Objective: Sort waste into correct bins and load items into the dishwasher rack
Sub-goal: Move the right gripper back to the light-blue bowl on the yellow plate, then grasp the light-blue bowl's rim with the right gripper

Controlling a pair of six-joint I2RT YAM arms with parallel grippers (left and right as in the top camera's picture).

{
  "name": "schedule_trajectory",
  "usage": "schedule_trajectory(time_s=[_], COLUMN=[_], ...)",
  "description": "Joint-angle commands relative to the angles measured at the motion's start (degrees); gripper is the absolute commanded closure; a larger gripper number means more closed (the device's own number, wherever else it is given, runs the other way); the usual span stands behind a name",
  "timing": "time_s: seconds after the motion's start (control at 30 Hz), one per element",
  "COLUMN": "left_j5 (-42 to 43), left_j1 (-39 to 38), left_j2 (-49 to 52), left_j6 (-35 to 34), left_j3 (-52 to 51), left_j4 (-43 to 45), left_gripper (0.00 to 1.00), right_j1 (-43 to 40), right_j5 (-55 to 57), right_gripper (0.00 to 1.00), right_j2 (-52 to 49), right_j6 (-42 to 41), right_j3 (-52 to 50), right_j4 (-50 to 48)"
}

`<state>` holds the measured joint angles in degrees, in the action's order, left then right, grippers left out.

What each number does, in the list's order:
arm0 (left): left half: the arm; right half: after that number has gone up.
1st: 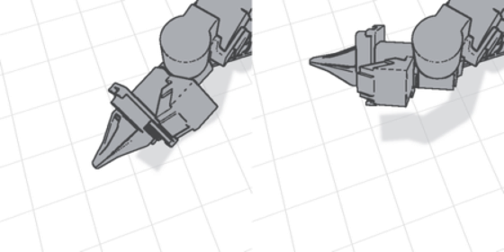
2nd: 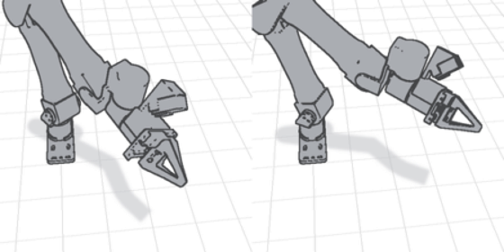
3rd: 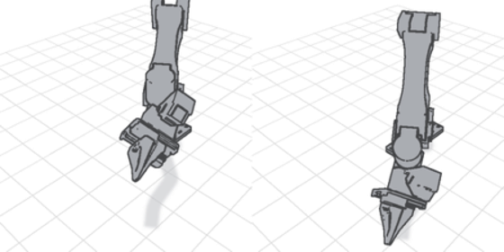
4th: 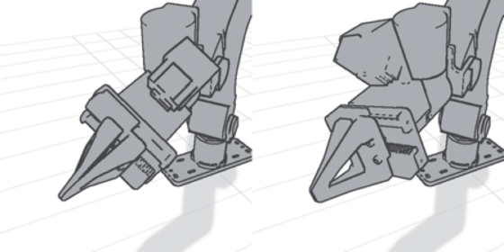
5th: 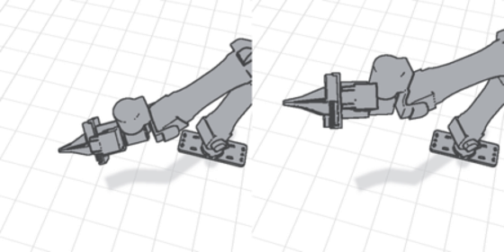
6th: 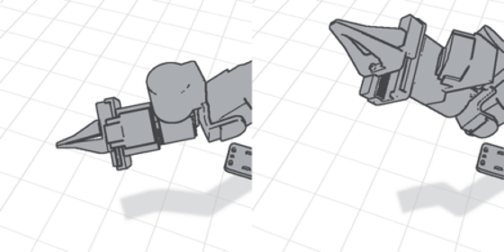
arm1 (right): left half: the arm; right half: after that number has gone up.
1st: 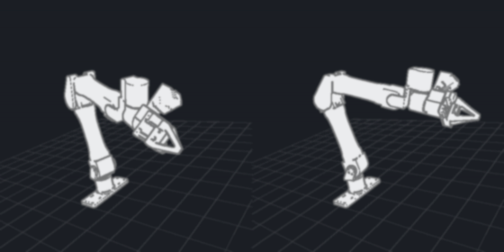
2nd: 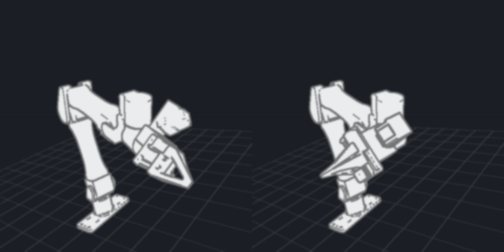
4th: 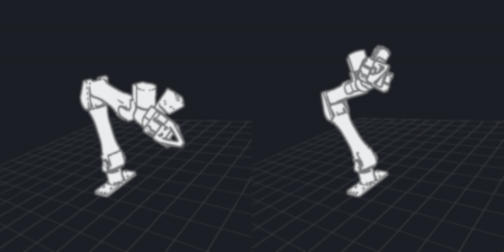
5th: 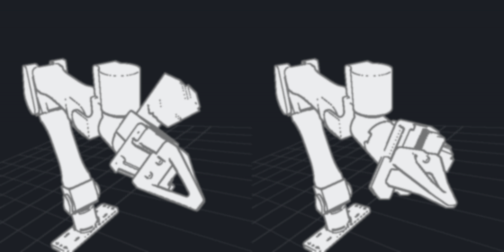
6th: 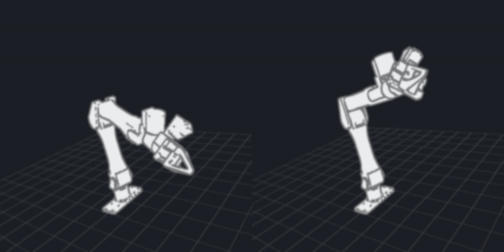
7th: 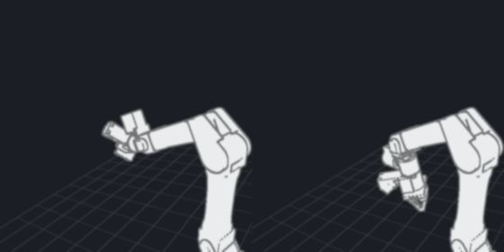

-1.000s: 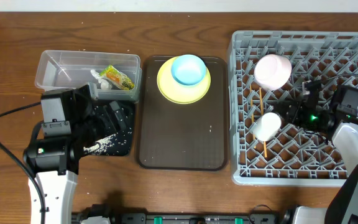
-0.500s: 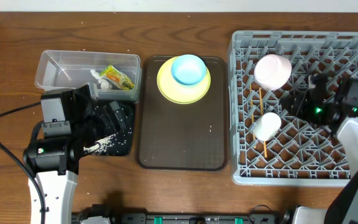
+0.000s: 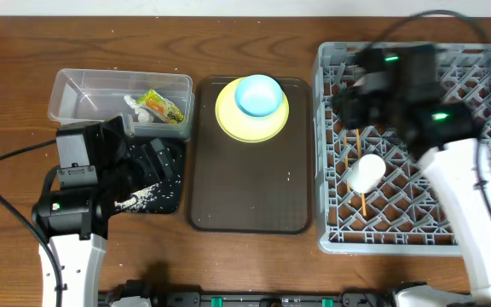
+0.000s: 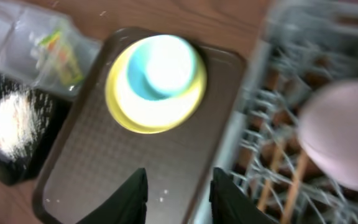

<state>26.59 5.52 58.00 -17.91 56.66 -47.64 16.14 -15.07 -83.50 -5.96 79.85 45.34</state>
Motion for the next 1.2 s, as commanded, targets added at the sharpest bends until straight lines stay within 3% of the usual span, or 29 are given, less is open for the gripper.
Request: schedule_trajectory(time_s=[0.0, 0.27, 0.7, 1.17], left_j5=[-0.31, -0.31, -0.31, -0.31], left_j1=[0.26, 0.26, 0.24, 0.26], left_j2=[-0.02, -0.02, -0.02, -0.02], left_j6=[0.74, 0.74, 0.74, 0.74], left_j3=[0.24, 0.24, 0.24, 0.24], left_j4=[-0.02, -0.02, -0.02, -0.02], left_gripper=[0.1, 0.1, 0.1, 0.1], right_j1=[7.43, 17.64, 19.19, 19.43], right_j5=[9.22, 15.74, 15.74, 15.65], right_gripper=[0.65, 0.57, 0.54, 0.63], right_j2=[-1.22, -11.13, -29.55, -32.04], right_j6=[0.22, 3.87, 19.04, 19.71], right_j3=[0.81, 0.81, 0.81, 0.55], right_j4=[-1.95, -11.43, -28.83, -29.38])
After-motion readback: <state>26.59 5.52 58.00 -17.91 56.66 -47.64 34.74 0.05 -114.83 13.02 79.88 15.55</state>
